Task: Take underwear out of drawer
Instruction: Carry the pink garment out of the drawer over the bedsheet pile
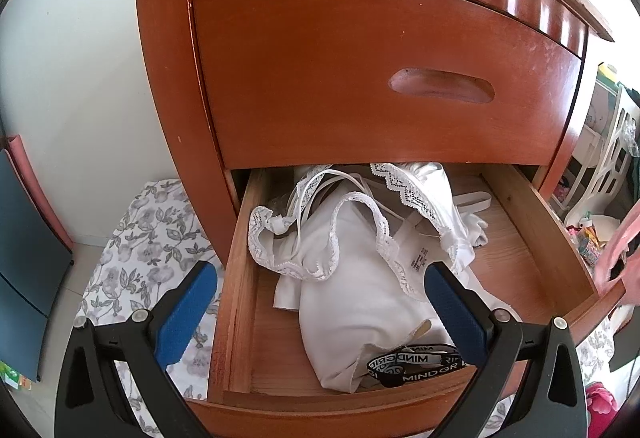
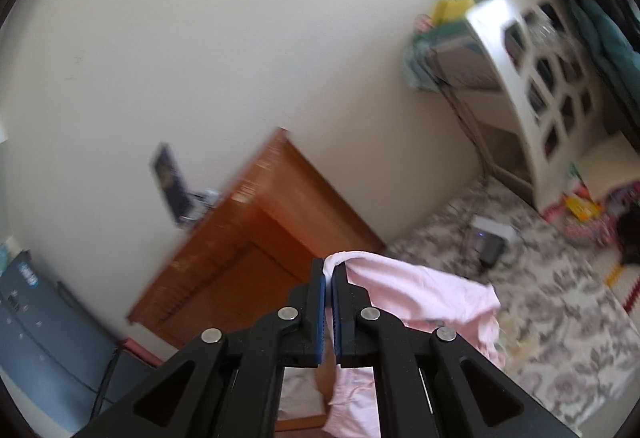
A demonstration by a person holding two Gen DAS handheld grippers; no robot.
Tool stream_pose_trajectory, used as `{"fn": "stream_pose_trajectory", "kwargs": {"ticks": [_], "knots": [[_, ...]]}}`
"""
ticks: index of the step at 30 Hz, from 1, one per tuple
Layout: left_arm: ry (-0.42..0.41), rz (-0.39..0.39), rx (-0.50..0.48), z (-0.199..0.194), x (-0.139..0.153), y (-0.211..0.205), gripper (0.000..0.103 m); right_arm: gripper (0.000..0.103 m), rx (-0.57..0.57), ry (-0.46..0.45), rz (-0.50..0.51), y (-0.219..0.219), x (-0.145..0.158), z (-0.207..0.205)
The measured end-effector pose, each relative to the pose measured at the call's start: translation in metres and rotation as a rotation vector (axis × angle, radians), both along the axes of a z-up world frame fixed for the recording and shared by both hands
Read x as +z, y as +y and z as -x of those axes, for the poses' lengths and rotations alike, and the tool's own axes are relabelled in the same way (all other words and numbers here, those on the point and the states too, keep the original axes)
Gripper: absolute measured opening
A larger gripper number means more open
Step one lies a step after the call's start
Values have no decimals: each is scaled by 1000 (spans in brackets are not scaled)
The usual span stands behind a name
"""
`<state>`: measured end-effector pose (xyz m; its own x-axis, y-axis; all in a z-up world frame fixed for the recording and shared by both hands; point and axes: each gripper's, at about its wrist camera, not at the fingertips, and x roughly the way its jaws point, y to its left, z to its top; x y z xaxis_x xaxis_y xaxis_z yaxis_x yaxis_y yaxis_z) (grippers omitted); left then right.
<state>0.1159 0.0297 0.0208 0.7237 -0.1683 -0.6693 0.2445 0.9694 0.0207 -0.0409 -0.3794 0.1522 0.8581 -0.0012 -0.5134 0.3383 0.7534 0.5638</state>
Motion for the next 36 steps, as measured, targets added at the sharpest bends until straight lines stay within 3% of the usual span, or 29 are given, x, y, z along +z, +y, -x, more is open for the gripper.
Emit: {"fn": "stream_pose_trajectory", "kwargs": {"ticks": [3,8,18,36], "knots": [[0,0,-1,0,0,0,103,5,-18,104,-5,-4,-31,-10],[3,-2,0,-1,-1,0,103,5,-8,226,-112,-8,-90,-33],[5,0,4,-2,-2,1,103,7,-6,391,-148,5,-166,-57],[9,-3,8,-3,-4,1,103,7,-106,563,60,33,-232,-68]]}}
